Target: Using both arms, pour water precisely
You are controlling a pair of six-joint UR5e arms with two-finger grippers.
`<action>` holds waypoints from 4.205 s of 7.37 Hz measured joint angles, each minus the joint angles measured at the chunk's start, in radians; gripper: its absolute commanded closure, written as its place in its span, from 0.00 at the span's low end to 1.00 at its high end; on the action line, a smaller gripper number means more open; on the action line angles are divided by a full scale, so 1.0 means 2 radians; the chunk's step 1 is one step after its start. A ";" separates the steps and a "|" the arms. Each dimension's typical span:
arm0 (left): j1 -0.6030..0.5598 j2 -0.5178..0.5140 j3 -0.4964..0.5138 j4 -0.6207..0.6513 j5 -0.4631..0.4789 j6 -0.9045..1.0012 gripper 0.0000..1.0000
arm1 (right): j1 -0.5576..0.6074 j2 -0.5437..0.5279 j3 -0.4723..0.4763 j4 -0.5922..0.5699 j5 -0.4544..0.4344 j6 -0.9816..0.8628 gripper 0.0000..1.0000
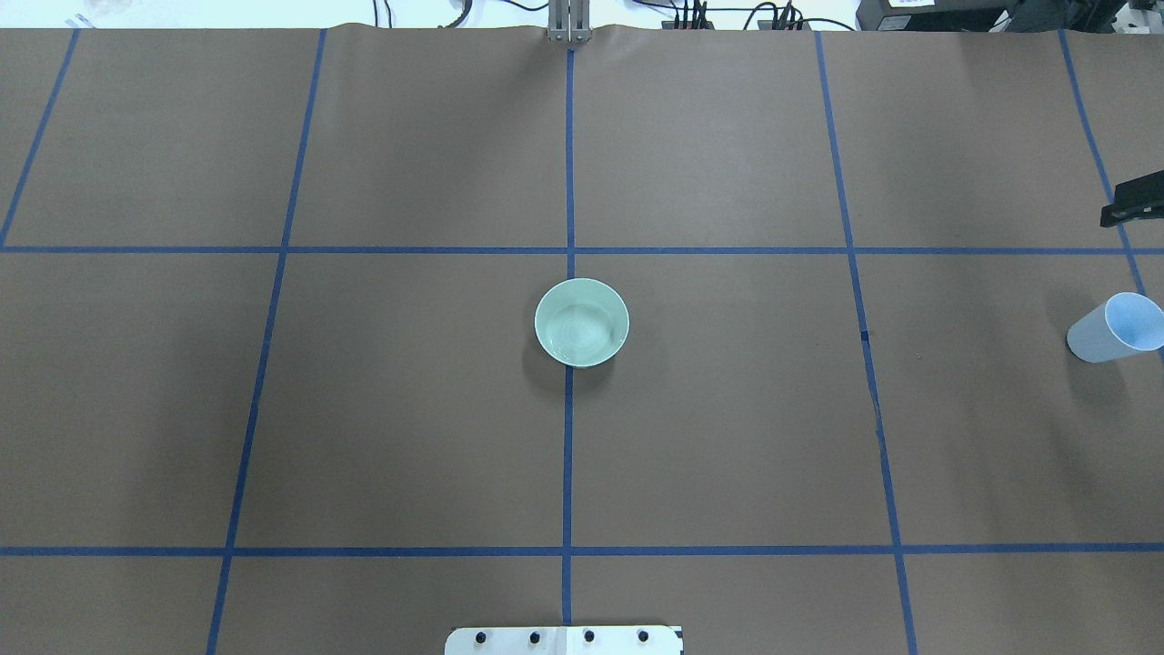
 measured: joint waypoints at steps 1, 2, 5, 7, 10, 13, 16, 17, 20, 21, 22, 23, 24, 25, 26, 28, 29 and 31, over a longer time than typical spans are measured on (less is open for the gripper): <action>-0.021 0.014 0.002 -0.002 -0.007 0.005 0.00 | -0.028 -0.010 0.017 0.000 -0.037 0.037 0.01; -0.034 0.023 0.001 -0.003 -0.016 0.007 0.00 | -0.060 -0.028 0.036 0.003 -0.081 0.078 0.01; -0.043 0.037 -0.003 -0.007 -0.026 0.009 0.00 | -0.172 -0.105 0.060 0.059 -0.248 0.225 0.01; -0.043 0.045 -0.007 -0.011 -0.026 0.008 0.00 | -0.263 -0.123 0.047 0.069 -0.379 0.343 0.01; -0.043 0.048 -0.009 -0.012 -0.027 0.009 0.00 | -0.343 -0.127 -0.019 0.068 -0.522 0.451 0.01; -0.043 0.048 -0.012 -0.012 -0.027 0.008 0.00 | -0.377 -0.127 -0.064 0.066 -0.584 0.524 0.01; -0.042 0.048 -0.012 -0.012 -0.028 0.008 0.00 | -0.385 -0.122 -0.100 0.066 -0.609 0.559 0.01; -0.042 0.048 -0.012 -0.012 -0.028 0.008 0.00 | -0.386 -0.120 -0.110 0.066 -0.616 0.561 0.01; -0.042 0.049 -0.013 -0.012 -0.028 0.008 0.00 | -0.386 -0.096 -0.154 0.068 -0.627 0.562 0.02; -0.042 0.049 -0.013 -0.012 -0.028 0.008 0.00 | -0.385 -0.092 -0.164 0.069 -0.631 0.562 0.03; -0.042 0.049 -0.013 -0.012 -0.028 0.008 0.00 | -0.385 -0.091 -0.169 0.070 -0.633 0.562 0.04; -0.042 0.049 -0.013 -0.012 -0.028 0.008 0.00 | -0.384 -0.091 -0.174 0.070 -0.636 0.562 0.11; -0.042 0.049 -0.013 -0.012 -0.028 0.008 0.00 | -0.384 -0.091 -0.180 0.071 -0.639 0.562 0.48; -0.042 0.049 -0.013 -0.012 -0.028 0.008 0.00 | -0.384 -0.089 -0.185 0.071 -0.643 0.566 0.99; -0.042 0.049 -0.013 -0.012 -0.028 0.008 0.00 | -0.384 -0.088 -0.189 0.071 -0.649 0.572 1.00; -0.042 0.050 -0.011 -0.010 -0.030 0.007 0.00 | -0.380 -0.088 -0.191 0.072 -0.659 0.573 1.00; -0.043 0.051 -0.008 -0.008 -0.041 0.004 0.00 | -0.369 -0.088 -0.190 0.074 -0.661 0.559 1.00; -0.043 0.065 -0.006 -0.004 -0.067 -0.011 0.00 | -0.343 -0.087 -0.190 0.131 -0.661 0.482 1.00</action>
